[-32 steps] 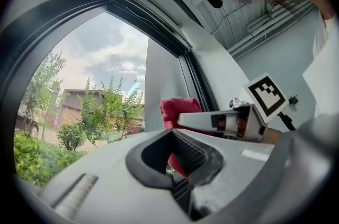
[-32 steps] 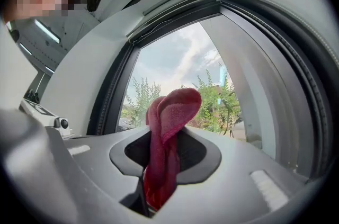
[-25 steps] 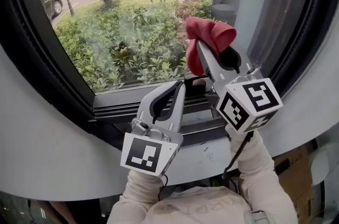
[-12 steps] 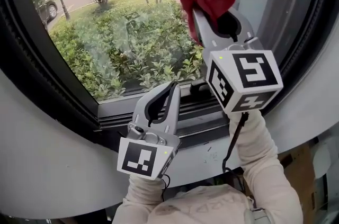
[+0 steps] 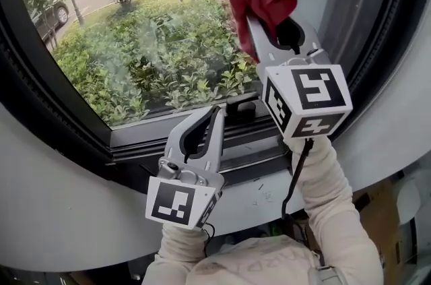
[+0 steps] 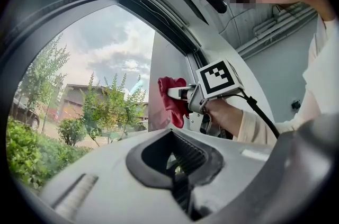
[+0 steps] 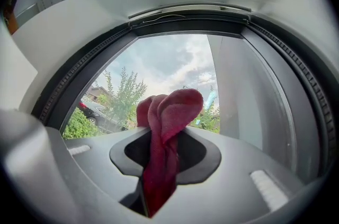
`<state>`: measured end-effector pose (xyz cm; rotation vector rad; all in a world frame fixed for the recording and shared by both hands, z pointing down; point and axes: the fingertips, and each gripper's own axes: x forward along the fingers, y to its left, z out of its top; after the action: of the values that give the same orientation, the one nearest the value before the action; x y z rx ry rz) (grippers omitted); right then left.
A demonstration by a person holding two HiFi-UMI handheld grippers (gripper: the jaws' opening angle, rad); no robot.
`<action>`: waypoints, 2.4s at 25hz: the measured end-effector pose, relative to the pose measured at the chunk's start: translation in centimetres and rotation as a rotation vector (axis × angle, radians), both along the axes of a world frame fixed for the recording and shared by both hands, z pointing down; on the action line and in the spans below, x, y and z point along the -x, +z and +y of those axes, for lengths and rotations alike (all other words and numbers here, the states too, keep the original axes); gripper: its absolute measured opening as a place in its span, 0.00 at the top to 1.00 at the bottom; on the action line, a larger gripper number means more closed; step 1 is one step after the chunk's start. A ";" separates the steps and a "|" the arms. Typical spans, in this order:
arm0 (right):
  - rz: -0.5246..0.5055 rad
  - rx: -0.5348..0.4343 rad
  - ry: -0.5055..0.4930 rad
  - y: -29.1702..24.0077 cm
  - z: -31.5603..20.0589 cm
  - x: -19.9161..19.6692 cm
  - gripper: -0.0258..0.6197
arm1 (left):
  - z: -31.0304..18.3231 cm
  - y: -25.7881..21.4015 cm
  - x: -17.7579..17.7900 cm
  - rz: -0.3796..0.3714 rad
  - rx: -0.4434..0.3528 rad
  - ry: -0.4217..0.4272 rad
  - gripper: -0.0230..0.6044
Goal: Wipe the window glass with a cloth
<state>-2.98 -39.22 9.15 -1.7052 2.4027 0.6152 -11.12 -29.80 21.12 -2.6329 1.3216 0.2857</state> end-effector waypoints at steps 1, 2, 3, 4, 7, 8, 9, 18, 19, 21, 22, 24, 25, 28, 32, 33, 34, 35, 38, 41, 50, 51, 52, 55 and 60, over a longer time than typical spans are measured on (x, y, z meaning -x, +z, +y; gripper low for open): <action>-0.003 0.004 0.008 0.0 -0.1 -0.9 0.77 | 0.0 -0.1 -0.4 -0.001 -0.001 0.000 0.96; -0.005 0.008 0.016 0.0 -0.3 -1.9 0.77 | 0.1 -0.2 -0.9 -0.001 -0.002 0.001 0.96; -0.007 0.012 0.026 0.0 -0.4 -3.0 0.77 | 0.1 -0.3 -1.4 -0.002 -0.004 0.002 0.96; -0.009 0.014 0.037 0.0 -0.6 -4.0 0.77 | 0.1 -0.4 -2.0 -0.003 -0.005 0.003 0.96; -0.011 0.022 0.067 0.1 -1.1 -7.1 0.76 | 0.0 -0.7 -3.9 -0.009 -0.008 0.010 0.96; -0.012 0.025 0.078 0.1 -1.3 -8.1 0.76 | 0.0 -0.7 -4.6 -0.010 -0.008 0.014 0.96; -0.013 0.027 0.090 0.1 -1.4 -9.2 0.76 | 0.0 -0.8 -5.2 -0.011 -0.007 0.018 0.96; -0.063 0.058 0.153 0.1 -2.2 -16.7 0.76 | 0.2 -1.7 -9.6 -0.027 -0.017 0.039 0.96; -0.067 0.058 0.147 0.2 -2.2 -16.7 0.76 | 0.2 -1.7 -9.8 -0.029 -0.017 0.036 0.96; -0.076 0.055 0.138 0.6 -2.2 -16.7 0.77 | 0.2 -1.7 -10.1 -0.033 -0.015 0.030 0.96; -0.082 0.057 0.132 1.0 -2.2 -16.6 0.77 | 0.1 -1.6 -10.2 -0.035 -0.014 0.027 0.96; -0.095 0.068 0.121 2.1 -2.3 -16.7 0.77 | 0.1 -1.5 -10.3 -0.041 -0.013 0.021 0.96; -0.099 0.075 0.117 2.8 -2.3 -16.7 0.77 | 0.1 -1.5 -10.3 -0.043 -0.011 0.018 0.96; -0.117 0.091 0.111 4.4 -2.4 -16.7 0.77 | 0.1 -1.3 -10.2 -0.050 -0.004 0.011 0.96; -0.146 0.109 0.110 4.7 -2.3 -16.1 0.77 | 0.1 -1.3 -9.7 -0.050 -0.001 0.004 0.96; -0.150 0.115 0.104 4.8 -2.2 -15.6 0.77 | 0.2 -1.3 -9.4 -0.049 -0.001 0.002 0.96; -0.153 0.121 0.093 4.8 -2.1 -14.9 0.77 | 0.2 -1.3 -9.1 -0.047 -0.002 -0.001 0.96; -0.153 0.124 0.083 4.9 -2.0 -14.0 0.77 | 0.3 -1.3 -8.7 -0.046 -0.004 -0.004 0.96; -0.122 0.117 0.065 5.0 -1.6 -10.8 0.77 | 0.4 -1.3 -7.4 -0.040 -0.012 -0.011 0.96; -0.096 0.106 0.042 5.0 -1.1 -7.1 0.77 | 0.5 -1.4 -5.4 -0.032 -0.013 -0.028 0.96; -0.068 0.078 0.002 4.8 0.1 1.4 0.77 | 1.2 -1.4 0.8 -0.020 -0.011 -0.068 0.96; -0.060 0.077 -0.006 4.8 0.3 2.4 0.77 | 1.3 -1.4 1.4 -0.019 -0.012 -0.070 0.96; -0.050 0.076 -0.014 4.8 0.4 3.4 0.77 | 1.3 -1.4 1.9 -0.019 -0.014 -0.072 0.96; -0.015 0.071 -0.031 4.4 0.7 5.9 0.77 | 1.5 -1.6 3.2 -0.015 -0.023 -0.075 0.96; 0.006 0.059 -0.015 5.1 0.8 6.0 0.77 | 1.9 -1.6 4.0 -0.022 -0.031 -0.076 0.96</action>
<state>-9.02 -38.38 14.24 -1.7091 2.4592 0.5539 -15.10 -27.93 19.51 -2.5464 1.3952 0.2638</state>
